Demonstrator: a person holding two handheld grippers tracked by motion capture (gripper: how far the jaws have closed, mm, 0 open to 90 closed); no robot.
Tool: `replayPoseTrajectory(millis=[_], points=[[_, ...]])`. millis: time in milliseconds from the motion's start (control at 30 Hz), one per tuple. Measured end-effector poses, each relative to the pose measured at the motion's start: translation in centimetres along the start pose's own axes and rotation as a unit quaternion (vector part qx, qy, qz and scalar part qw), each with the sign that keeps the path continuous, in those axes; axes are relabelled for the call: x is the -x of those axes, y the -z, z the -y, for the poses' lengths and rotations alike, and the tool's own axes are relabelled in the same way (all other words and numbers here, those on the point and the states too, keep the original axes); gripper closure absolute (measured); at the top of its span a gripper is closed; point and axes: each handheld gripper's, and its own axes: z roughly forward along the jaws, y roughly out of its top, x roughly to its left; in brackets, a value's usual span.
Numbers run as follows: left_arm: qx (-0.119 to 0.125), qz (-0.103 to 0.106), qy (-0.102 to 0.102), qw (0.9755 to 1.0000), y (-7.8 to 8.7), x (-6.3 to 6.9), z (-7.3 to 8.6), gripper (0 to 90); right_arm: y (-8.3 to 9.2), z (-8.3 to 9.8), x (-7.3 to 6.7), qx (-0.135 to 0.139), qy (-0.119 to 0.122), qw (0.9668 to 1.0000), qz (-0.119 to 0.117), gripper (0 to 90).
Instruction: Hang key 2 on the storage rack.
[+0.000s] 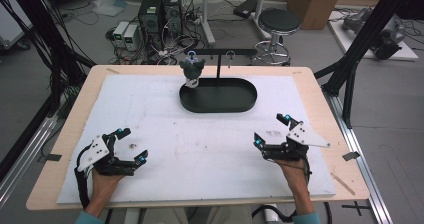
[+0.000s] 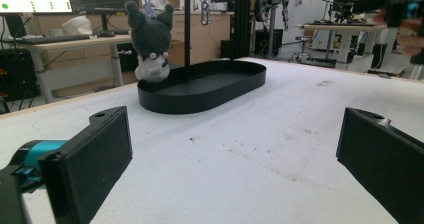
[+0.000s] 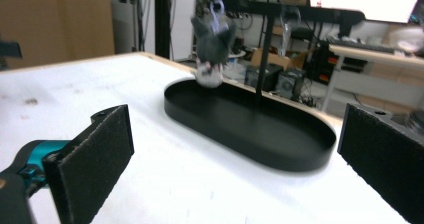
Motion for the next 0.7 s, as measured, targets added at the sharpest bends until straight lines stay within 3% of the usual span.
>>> replayPoseTrajectory(millis=[200, 300, 367, 400, 700], points=[[0.000, -0.003, -0.001, 1.0000, 0.1, 0.0, 0.0, 1.7, 1.2, 3.3, 0.3, 0.031, -0.034, 0.9988, 0.015, 0.6], [0.003, -0.009, -0.002, 0.9999, 0.2, 0.2, 0.0, 1.7, 1.2, 4.4, 0.5, 0.020, -0.034, 0.9990, 0.022, 0.6], [0.008, -0.015, -0.003, 0.9998, 0.4, 0.3, 0.1, 1.7, 1.1, 4.8, 0.7, 0.017, -0.033, 0.9988, 0.032, 0.6], [0.011, -0.018, -0.004, 0.9998, 0.5, 0.3, 0.1, 1.7, 1.1, 5.0, 0.8, 0.018, -0.042, 0.9986, 0.029, 0.6], [0.015, -0.022, 0.000, 0.9996, 0.6, 0.3, 0.1, 1.7, 1.2, 5.2, 0.8, 0.020, -0.039, 0.9985, 0.031, 0.6]])
